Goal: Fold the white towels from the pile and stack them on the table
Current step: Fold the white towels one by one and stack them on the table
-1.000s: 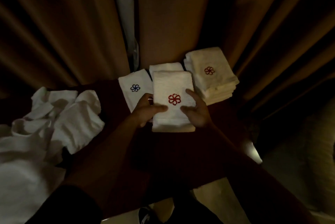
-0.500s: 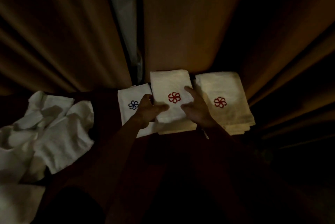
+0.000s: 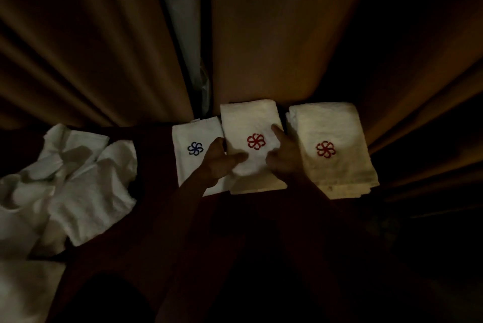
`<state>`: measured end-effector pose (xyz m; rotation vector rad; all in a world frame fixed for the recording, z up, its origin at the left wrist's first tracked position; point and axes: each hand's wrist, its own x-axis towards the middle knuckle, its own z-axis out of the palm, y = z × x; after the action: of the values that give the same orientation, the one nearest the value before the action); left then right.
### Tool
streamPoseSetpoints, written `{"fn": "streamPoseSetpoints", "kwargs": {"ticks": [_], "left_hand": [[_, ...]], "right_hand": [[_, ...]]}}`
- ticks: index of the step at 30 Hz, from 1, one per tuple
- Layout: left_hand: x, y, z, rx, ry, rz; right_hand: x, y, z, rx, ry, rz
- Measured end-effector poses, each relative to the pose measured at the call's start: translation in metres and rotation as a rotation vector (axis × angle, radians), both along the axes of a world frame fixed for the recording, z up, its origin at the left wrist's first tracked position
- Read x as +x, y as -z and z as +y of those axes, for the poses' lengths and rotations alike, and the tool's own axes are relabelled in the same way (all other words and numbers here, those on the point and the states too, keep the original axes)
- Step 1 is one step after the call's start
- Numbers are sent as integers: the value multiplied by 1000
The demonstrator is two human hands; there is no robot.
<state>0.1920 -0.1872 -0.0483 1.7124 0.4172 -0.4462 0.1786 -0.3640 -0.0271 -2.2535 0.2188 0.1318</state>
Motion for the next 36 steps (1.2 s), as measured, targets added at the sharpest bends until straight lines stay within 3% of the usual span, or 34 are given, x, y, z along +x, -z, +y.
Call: {"fn": "streamPoseSetpoints", "kwargs": {"ticks": [2,5,7,10,13,19,25,36], "left_hand": [[-1,3,-1,23,13,7],[-4,10,-2,221,137,-2],[-8,11,-1,333,156,-89],[-11,9,3,523,188,-365],[-8,11,9,678,447,-401],[-5,10,7,738,587,-189],[-7,-4,11,699,501,-222],[-50,-14,107,706,321,-317]], "right_hand": [[5,2,-1,-14,-7,110],[-1,13,1,-187,-27,171],[-7,15,4,-246,-22,99],[-10,18,6,-285,-47,-118],[-9,19,4,-318,-96,-78],[-9,30,-4,-222,-115,112],[-4,16,1,-324,-146,20],[-28,-13,95,-28,-231,-3]]}}
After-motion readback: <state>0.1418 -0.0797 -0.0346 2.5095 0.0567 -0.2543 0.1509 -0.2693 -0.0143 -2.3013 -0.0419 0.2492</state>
